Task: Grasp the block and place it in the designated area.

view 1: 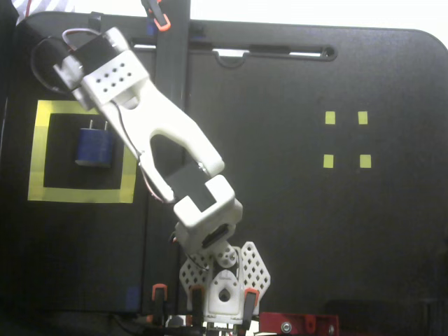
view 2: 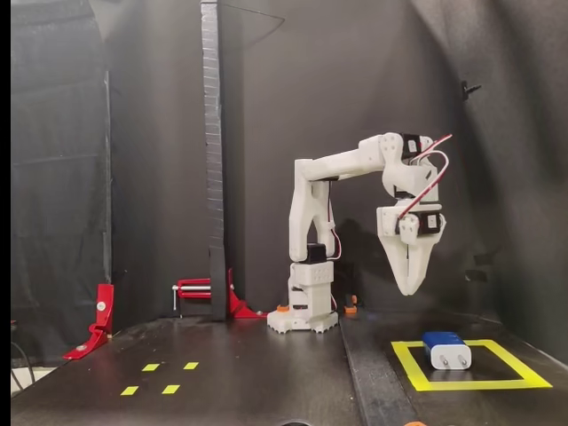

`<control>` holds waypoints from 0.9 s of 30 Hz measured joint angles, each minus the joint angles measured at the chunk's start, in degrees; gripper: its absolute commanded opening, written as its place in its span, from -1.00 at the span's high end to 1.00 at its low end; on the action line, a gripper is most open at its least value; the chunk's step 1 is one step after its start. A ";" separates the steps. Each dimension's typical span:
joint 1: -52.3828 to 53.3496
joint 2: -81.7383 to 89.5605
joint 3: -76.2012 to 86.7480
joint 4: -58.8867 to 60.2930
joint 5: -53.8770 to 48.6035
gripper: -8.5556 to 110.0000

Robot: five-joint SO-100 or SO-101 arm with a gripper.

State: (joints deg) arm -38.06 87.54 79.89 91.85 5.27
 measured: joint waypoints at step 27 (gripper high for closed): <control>39.90 0.62 -0.26 -4.83 -8.44 0.86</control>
State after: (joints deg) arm 1.85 88.15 79.63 87.01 -3.16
